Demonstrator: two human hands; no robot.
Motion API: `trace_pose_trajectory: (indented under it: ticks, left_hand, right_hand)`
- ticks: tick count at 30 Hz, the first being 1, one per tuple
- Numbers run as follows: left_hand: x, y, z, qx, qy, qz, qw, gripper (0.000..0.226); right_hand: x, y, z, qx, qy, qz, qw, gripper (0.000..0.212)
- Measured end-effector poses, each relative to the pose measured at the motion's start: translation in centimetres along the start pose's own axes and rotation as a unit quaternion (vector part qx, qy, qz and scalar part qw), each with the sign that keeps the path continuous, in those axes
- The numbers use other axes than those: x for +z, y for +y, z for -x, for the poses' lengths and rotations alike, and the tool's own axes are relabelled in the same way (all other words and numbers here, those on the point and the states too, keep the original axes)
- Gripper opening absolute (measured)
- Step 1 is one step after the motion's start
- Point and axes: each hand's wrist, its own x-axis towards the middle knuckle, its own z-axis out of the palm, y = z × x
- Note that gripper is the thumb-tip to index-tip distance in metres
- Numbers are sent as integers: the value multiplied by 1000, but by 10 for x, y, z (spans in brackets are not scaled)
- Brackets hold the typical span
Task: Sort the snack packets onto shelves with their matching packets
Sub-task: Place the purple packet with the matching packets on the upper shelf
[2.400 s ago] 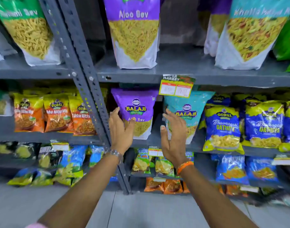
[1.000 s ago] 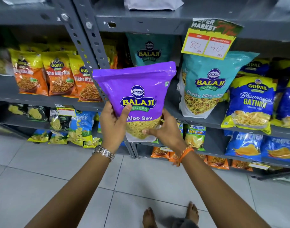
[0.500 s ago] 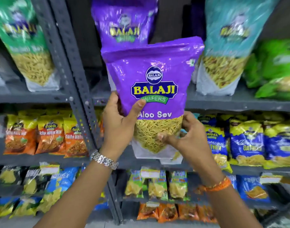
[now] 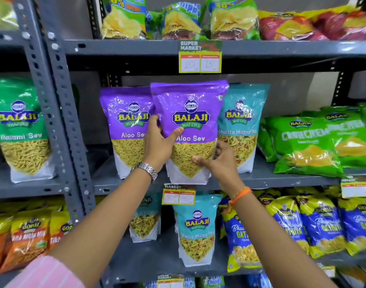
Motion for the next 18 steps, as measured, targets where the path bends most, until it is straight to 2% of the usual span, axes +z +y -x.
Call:
trace_pose_trajectory:
  ticks: [5,8,13,18]
  left_hand:
    - [10,-4,-15,-16,25,-49,998,52]
    - [15,-3,-15,-23,45,-59,997,60]
    - [14,-13,-11,-19,60,-80,995,74]
    - [14,-16,13,-4,93,-6,996,85]
  right_hand:
    - [14,19,-23,30,3,3,1000,49]
    - [17,30,-32,49,-1,-6,999,57]
    - [19,32,-36,68,-23,-10,997,55]
    - [14,30,-22,71,-5,54,996,81]
